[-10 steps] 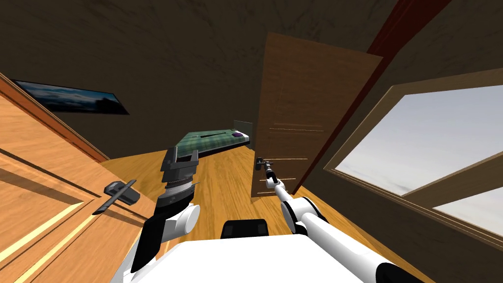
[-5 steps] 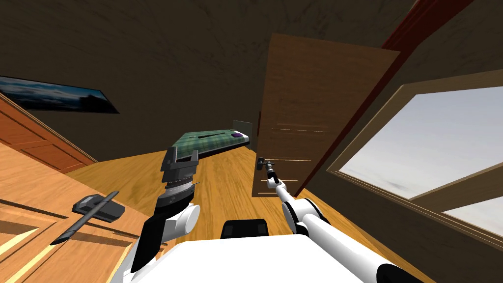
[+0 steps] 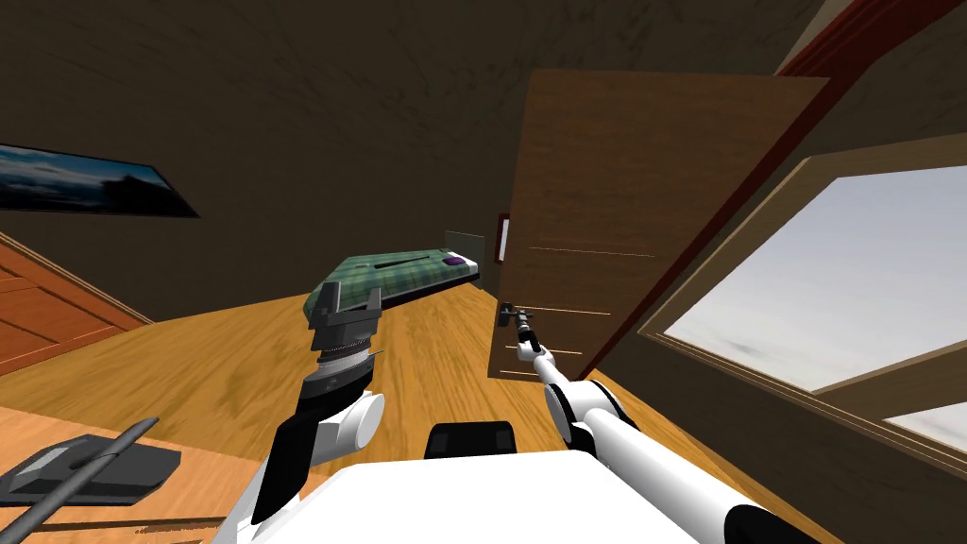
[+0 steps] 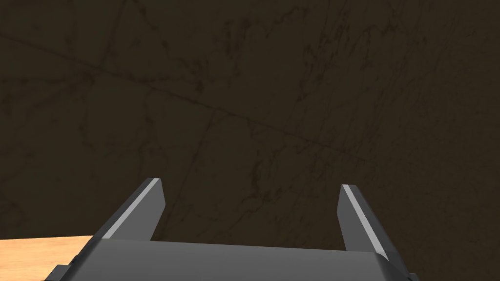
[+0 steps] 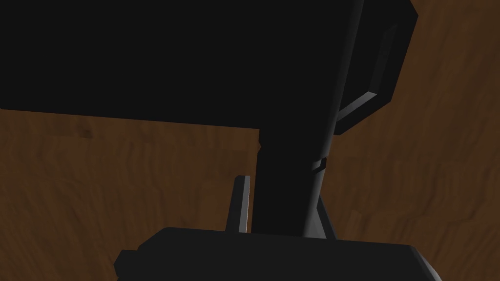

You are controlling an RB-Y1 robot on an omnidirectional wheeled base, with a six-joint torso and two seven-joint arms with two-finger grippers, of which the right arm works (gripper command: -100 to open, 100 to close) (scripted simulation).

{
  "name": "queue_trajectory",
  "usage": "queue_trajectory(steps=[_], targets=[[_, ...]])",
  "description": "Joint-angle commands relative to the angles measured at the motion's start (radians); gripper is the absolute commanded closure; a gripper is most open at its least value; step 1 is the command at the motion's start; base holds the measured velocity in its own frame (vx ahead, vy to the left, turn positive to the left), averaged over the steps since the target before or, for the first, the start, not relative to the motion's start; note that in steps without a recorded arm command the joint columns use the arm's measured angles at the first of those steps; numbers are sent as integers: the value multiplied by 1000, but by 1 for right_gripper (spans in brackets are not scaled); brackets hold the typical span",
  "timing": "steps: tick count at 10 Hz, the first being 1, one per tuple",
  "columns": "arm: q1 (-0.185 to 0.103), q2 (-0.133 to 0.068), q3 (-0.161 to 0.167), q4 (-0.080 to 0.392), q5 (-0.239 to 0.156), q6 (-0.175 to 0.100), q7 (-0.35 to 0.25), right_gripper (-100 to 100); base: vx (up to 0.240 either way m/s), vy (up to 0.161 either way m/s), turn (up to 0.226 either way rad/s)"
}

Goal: Push the door open

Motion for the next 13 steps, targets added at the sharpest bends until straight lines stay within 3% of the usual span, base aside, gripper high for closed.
queue_trajectory(steps=[1,8,13], targets=[[16,-6,-13,-37,-4,14,11,100,123,101,-62],[24,-41,-78,-30,-34,11,40,100,157,109,-63],[27,-56,-107,-27,-47,9,52,100,118,85,-46]])
